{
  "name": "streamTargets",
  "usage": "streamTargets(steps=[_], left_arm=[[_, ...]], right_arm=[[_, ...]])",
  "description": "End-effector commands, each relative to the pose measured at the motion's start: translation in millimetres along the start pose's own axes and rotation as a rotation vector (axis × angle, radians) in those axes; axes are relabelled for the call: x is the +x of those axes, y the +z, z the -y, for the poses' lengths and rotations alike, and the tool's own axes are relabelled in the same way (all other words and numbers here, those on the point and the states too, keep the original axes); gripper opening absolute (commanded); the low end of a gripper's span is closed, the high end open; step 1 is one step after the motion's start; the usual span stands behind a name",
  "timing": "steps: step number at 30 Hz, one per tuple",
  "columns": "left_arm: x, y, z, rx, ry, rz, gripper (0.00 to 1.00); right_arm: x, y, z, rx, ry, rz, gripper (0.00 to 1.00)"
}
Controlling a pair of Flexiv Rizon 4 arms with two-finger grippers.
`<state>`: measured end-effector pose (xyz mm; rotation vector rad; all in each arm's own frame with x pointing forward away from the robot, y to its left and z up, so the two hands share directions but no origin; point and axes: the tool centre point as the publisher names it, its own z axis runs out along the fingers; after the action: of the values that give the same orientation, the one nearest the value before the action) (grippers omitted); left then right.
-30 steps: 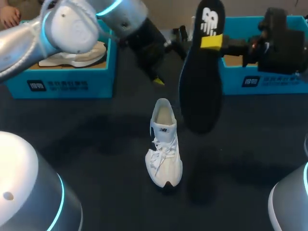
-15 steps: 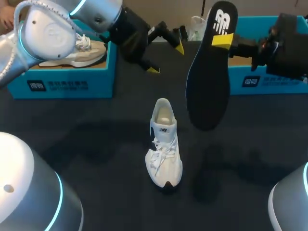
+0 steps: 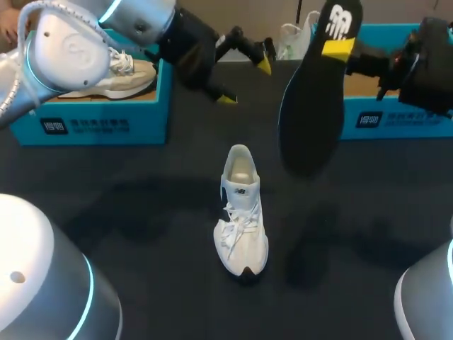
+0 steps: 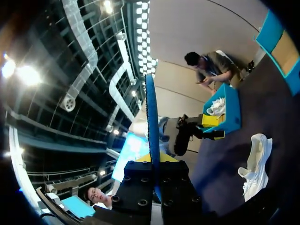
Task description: Take the shoe out of the shoebox, open the shoe tongue, remove and reinsert the insole, then place the shoe into the shoebox
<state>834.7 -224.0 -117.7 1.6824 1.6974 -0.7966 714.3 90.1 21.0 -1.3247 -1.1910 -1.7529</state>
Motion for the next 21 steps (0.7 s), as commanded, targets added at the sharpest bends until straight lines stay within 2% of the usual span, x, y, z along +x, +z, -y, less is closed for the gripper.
streamTargets(steps=[1, 8, 14, 19, 21], left_arm=[[4.3, -9, -6, 0.019, 0.004, 0.119, 1.0], [-11.7, -29, -6, 0.027, 0.038, 0.259, 1.0], [-22.3, -43, 4, 0.06, 0.076, 0.357, 1.0], [-31.1, -55, 7, 0.055, 0.07, 0.439, 1.0], [-34.1, -58, 9, 0.055, 0.072, 0.467, 1.0]], right_arm=[[-13.7, 9, -16.7, 0.003, 0.079, 0.021, 0.0], [-25.4, 22, -50.6, 0.066, 0.203, 0.051, 0.0], [-35.4, 31, -71.8, 0.127, 0.299, 0.085, 0.0], [-45.5, 42, -88.0, 0.194, 0.369, 0.119, 0.0], [-51.5, 46, -93.7, 0.196, 0.398, 0.132, 0.0]])
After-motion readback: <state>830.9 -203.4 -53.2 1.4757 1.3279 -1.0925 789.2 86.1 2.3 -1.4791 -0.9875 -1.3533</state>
